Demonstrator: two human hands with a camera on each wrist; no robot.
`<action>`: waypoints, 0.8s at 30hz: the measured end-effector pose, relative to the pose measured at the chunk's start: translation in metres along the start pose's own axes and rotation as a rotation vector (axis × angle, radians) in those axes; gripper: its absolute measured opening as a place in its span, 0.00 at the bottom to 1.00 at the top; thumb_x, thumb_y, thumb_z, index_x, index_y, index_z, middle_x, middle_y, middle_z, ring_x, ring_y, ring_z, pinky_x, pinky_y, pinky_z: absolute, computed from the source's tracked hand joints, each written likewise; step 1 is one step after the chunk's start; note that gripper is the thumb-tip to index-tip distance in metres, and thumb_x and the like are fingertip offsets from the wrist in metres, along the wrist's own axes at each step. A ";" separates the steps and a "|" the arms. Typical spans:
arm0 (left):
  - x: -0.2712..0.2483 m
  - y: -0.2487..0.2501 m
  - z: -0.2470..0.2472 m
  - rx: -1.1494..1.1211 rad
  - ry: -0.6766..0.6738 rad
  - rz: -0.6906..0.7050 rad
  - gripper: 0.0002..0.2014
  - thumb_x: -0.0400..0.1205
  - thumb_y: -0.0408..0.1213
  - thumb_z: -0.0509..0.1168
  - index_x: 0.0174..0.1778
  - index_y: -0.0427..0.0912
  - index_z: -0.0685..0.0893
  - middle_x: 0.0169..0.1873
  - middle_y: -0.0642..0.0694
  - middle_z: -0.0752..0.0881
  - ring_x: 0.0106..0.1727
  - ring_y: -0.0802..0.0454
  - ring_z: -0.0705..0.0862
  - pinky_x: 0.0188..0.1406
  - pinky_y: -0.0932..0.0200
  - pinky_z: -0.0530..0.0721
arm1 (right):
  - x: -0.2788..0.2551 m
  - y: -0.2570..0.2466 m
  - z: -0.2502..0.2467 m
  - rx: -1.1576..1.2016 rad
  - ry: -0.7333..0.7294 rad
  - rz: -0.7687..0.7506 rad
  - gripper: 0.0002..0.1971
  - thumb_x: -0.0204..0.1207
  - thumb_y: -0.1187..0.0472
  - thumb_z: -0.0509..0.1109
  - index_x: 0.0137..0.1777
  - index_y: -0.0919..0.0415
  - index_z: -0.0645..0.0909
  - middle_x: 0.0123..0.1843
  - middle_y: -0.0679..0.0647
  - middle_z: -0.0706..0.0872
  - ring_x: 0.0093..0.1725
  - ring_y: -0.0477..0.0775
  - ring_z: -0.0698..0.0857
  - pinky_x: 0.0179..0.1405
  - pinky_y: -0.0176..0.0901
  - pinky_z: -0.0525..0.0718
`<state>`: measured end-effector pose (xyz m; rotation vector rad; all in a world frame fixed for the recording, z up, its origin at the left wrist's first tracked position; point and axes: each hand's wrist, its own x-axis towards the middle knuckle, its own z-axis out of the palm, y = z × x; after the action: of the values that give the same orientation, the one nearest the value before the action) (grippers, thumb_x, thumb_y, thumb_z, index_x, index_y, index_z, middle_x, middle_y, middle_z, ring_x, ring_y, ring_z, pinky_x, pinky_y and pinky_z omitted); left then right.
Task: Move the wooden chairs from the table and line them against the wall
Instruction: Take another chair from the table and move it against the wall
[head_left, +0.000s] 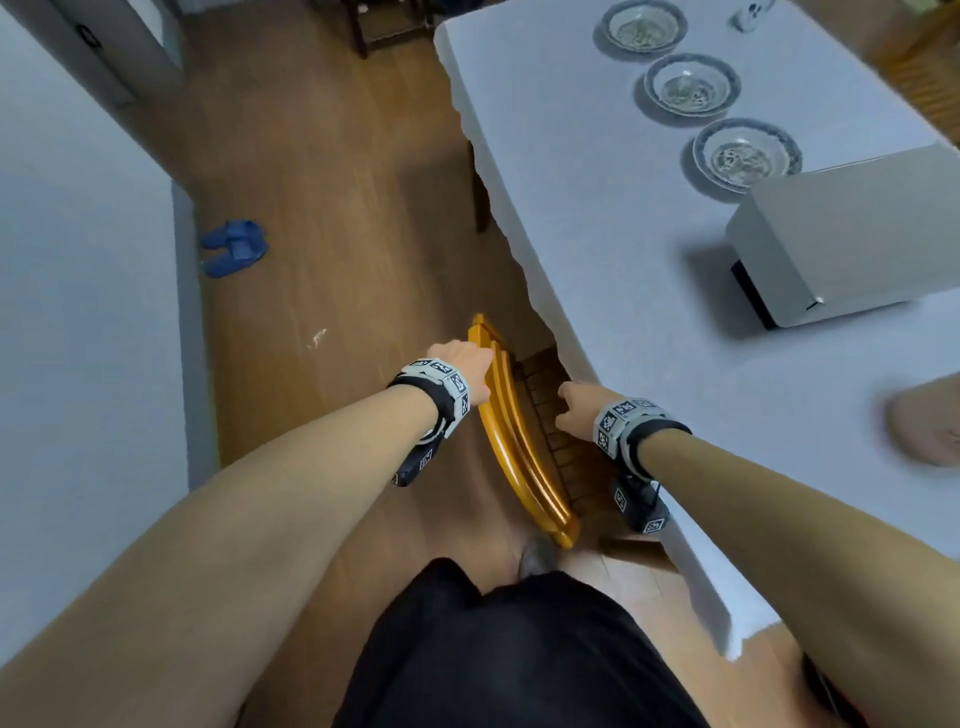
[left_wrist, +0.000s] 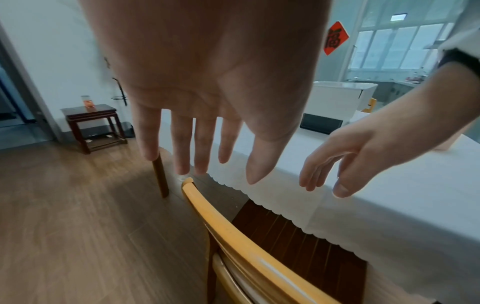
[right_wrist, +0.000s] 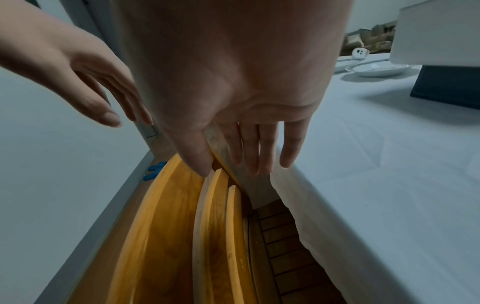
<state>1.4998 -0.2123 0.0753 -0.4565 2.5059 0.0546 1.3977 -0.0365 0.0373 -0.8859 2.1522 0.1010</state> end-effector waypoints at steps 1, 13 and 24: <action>0.011 -0.003 -0.001 0.015 -0.027 0.029 0.09 0.80 0.42 0.64 0.54 0.46 0.76 0.51 0.45 0.84 0.51 0.43 0.83 0.42 0.49 0.79 | 0.009 -0.001 0.000 0.020 -0.011 0.013 0.25 0.83 0.54 0.64 0.78 0.59 0.71 0.71 0.57 0.80 0.64 0.59 0.83 0.63 0.54 0.84; 0.141 -0.049 0.042 0.553 -0.214 0.735 0.27 0.76 0.45 0.69 0.72 0.49 0.78 0.68 0.45 0.80 0.71 0.42 0.78 0.71 0.41 0.75 | 0.058 -0.048 0.055 0.488 -0.059 0.423 0.28 0.83 0.47 0.64 0.80 0.58 0.72 0.74 0.59 0.80 0.69 0.61 0.82 0.68 0.55 0.81; 0.169 -0.040 0.065 0.629 -0.149 0.950 0.15 0.81 0.39 0.64 0.64 0.48 0.82 0.55 0.46 0.86 0.56 0.43 0.85 0.45 0.52 0.80 | 0.060 -0.107 0.118 0.752 0.032 0.600 0.36 0.80 0.45 0.72 0.86 0.53 0.64 0.78 0.56 0.78 0.71 0.60 0.81 0.65 0.51 0.81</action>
<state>1.4186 -0.2930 -0.0700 0.9501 2.2033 -0.3075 1.5136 -0.1099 -0.0636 0.1907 2.1585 -0.4028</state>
